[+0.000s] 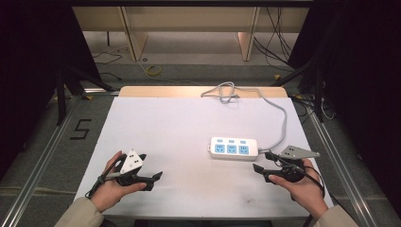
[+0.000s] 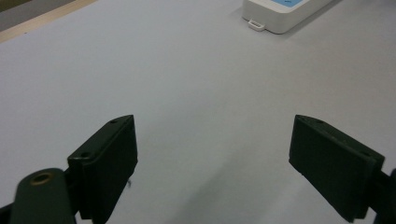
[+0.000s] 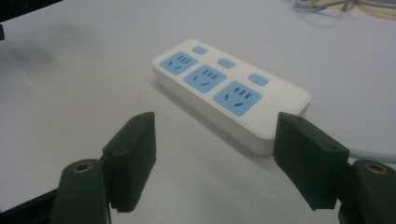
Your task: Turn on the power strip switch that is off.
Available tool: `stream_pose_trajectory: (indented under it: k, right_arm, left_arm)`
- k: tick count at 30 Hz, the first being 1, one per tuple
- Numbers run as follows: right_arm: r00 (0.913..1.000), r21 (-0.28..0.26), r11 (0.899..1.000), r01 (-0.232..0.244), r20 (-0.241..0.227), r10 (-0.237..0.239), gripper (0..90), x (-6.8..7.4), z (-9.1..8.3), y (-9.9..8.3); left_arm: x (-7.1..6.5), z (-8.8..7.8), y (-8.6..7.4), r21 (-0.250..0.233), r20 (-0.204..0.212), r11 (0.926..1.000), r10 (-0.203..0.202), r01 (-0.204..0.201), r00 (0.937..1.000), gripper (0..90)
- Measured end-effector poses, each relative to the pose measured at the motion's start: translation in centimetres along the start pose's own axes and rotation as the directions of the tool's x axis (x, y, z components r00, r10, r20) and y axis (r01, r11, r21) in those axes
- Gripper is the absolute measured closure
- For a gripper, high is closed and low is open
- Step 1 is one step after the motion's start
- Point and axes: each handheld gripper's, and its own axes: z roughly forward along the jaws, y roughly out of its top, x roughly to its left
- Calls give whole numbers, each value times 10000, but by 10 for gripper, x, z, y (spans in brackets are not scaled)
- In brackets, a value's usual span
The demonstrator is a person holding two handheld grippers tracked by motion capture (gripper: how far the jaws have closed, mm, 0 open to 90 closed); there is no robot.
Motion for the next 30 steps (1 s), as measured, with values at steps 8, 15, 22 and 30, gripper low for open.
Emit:
stream_pose_trajectory:
  k: [8, 15, 22, 30]
  right_arm:
    - [10000, 180, 9998, -82, 20, 82, 300, 2, -2, -8]
    - [10000, 125, 9999, -80, 57, 79, 294, 3, -8, -11]
    - [9998, 72, 9999, -124, 159, 122, 289, 2, -13, -13]
    - [9996, -6, 9999, -137, 254, 137, 282, 4, -20, -16]
  left_arm:
    - [0, -1, -1, 2, 5, 10000, -44, 44, 10000, 150]
    - [0, -2, -2, 37, -9, 10000, -57, 57, 10000, 150]
    - [1, -2, -2, 56, -28, 10000, -49, 50, 10000, 150]
    - [0, -1, -1, 37, -44, 10000, -45, 45, 10000, 150]
